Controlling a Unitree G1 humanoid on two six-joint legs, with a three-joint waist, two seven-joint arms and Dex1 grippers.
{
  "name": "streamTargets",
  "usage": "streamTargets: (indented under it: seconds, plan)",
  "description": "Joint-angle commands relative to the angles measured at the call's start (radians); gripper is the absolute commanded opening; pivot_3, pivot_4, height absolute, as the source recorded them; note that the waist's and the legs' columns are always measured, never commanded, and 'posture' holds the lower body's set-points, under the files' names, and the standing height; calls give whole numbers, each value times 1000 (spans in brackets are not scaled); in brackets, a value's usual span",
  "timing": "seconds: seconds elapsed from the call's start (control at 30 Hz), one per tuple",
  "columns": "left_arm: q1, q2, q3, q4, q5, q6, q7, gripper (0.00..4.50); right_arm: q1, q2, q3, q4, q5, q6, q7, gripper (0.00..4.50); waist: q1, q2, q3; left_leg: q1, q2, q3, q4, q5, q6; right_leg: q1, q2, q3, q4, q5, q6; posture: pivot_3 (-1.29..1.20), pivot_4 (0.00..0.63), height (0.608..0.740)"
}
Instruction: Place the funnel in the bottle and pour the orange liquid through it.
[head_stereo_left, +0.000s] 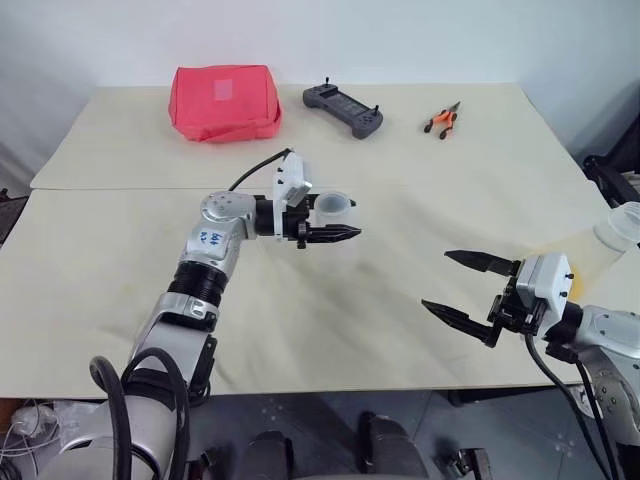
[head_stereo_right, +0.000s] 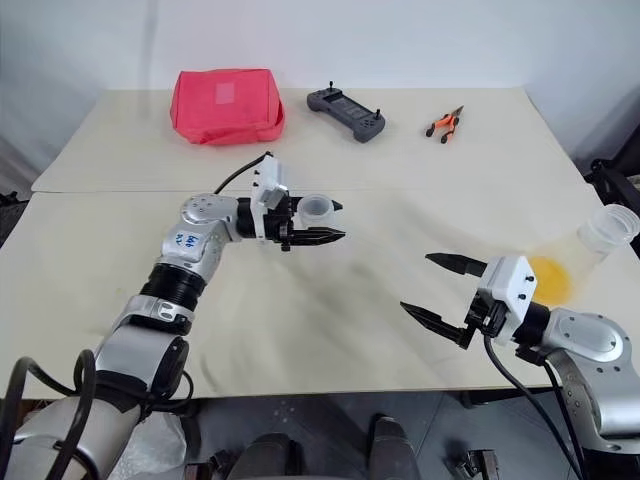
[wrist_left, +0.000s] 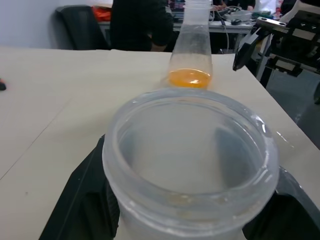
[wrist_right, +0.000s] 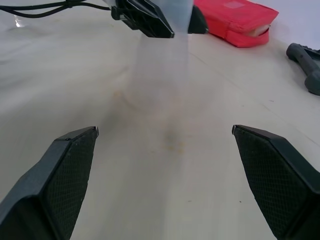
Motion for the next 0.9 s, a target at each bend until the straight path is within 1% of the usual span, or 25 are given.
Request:
streamTargets:
  seconds: [0.03, 0.23, 0.37, 0.43, 0.57, 0.6, 0.9]
  plan:
    - [-30, -27, 3, 27, 9, -51, -38, 2464, 23, 6, -41, -59, 13, -6, -32, 4500, 5, 0, 0, 0, 0, 0, 0, 0, 0, 0, 0, 0, 0, 0, 0, 0, 150, 740]
    - [-16, -68, 13, 43, 4, -77, -66, 2464, 36, 4, -45, -70, 14, -11, -53, 4500, 8, 0, 0, -1, 0, 0, 0, 0, 0, 0, 0, 0, 0, 0, 0, 0, 150, 740]
    - [5, -71, 1, 48, 27, -109, -74, 2464, 32, 2, -40, -71, 15, -11, -60, 4500, 7, 0, 0, -1, 0, 0, 0, 0, 0, 0, 0, 0, 0, 0, 0, 0, 150, 740]
    - [15, -66, -10, 39, 39, -96, -82, 3186, 31, 2, -37, -69, 14, -13, -61, 4500, 7, 0, 0, 0, 0, 0, 0, 0, 0, 0, 0, 0, 0, 0, 0, 0, 150, 740]
    - [28, -65, -8, 8, 33, -58, -92, 4351, 12, 0, -25, -60, 13, -10, -62, 4500, 7, 0, 0, 0, 0, 0, 1, 0, 0, 0, 0, 0, 0, 0, 0, 0, 150, 740]
    - [33, -64, -7, 2, 33, -59, -93, 4429, 9, -1, -24, -58, 13, -10, -61, 4500, 7, 0, 0, 0, 0, 0, 1, 0, 0, 0, 0, 0, 0, 0, 0, 0, 150, 740]
    - [31, -18, 21, -4, 26, -18, -85, 4429, -7, -10, -26, -54, 13, -2, -52, 4500, 7, 0, 0, 0, 0, 0, 1, 0, 0, 0, 0, 0, 0, 0, 0, 0, 150, 740]
